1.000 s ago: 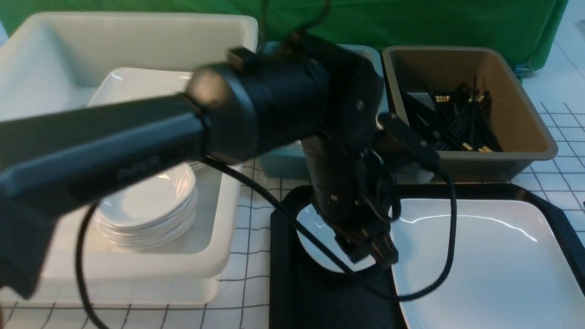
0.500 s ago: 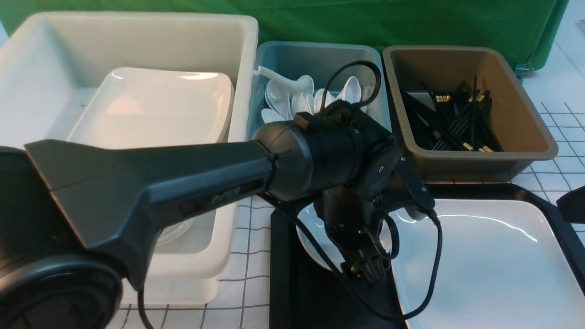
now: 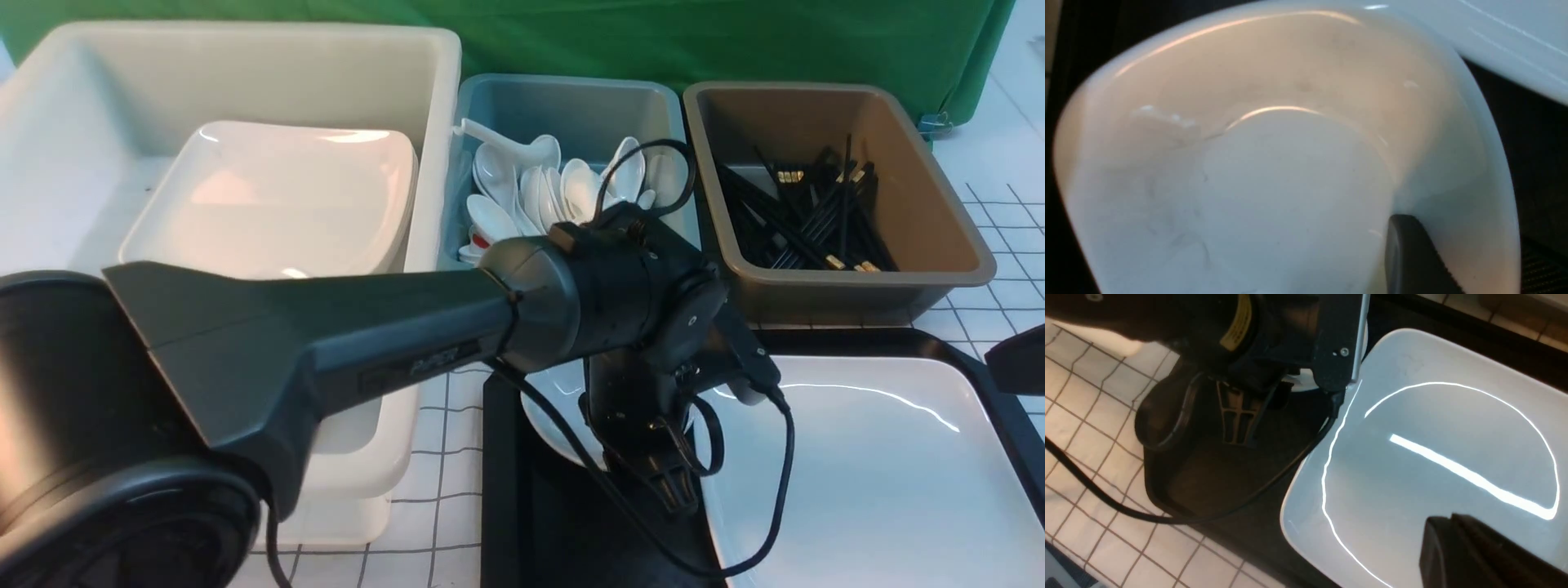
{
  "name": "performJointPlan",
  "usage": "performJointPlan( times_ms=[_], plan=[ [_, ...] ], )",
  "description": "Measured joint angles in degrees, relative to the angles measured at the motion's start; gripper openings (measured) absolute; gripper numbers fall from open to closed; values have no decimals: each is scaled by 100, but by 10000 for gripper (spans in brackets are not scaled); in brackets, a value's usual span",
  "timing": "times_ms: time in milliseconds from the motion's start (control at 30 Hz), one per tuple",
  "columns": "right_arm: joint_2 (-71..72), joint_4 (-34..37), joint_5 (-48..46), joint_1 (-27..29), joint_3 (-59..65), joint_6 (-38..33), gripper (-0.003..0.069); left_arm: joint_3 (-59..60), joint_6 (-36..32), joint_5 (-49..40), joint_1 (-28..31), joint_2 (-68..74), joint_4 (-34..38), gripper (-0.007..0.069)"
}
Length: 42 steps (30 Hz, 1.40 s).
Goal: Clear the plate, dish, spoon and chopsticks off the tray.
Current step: Use the left arm to grab a small plate from the dinner plate, then use the left arm to put the small plate into the large storage box on the left
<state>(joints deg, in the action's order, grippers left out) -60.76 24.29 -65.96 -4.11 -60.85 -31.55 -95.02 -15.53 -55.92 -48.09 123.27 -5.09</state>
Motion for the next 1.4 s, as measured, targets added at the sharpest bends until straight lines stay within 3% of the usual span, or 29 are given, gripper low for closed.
performJointPlan(
  times_ms=[67, 233, 467, 633, 700, 867, 967, 1067, 1167, 1400],
  plan=[
    [0, 43, 0, 0, 0, -34, 1, 7, 137, -132, 7, -104, 1, 158],
    [4, 329, 49, 0, 0, -115, 1, 30, 275, -290, 7, -903, 175, 25],
    [88, 1571, 112, 5, -124, -1199, 1, 54, 450, -192, 151, -2554, 132, 9],
    [45, 2576, 161, -58, -805, -1739, 1, 54, 871, -178, 833, -3825, -435, 9],
    [-112, 2719, 253, -397, -1306, -1850, 1, 54, 876, -376, 1337, -4128, -605, 9],
    [-568, 2578, 372, -1307, -2032, -1645, 1, 334, 830, -568, 2092, -4257, -672, 9],
    [-1251, 1599, 676, -2426, -2691, -832, 1, 1191, 855, -117, 2684, -4197, -672, 9],
    [-1748, 905, 694, -2914, -3065, -287, 1, 1809, 856, 249, 2889, -4127, -672, 9],
    [-2182, 485, 694, -3218, -3387, 149, 1, 2500, 871, 697, 2978, -4053, -672, 9],
    [-2602, 325, 798, -3330, -3571, 311, 9, 3532, 871, 1835, 2978, -3868, -579, 24]
  ],
)
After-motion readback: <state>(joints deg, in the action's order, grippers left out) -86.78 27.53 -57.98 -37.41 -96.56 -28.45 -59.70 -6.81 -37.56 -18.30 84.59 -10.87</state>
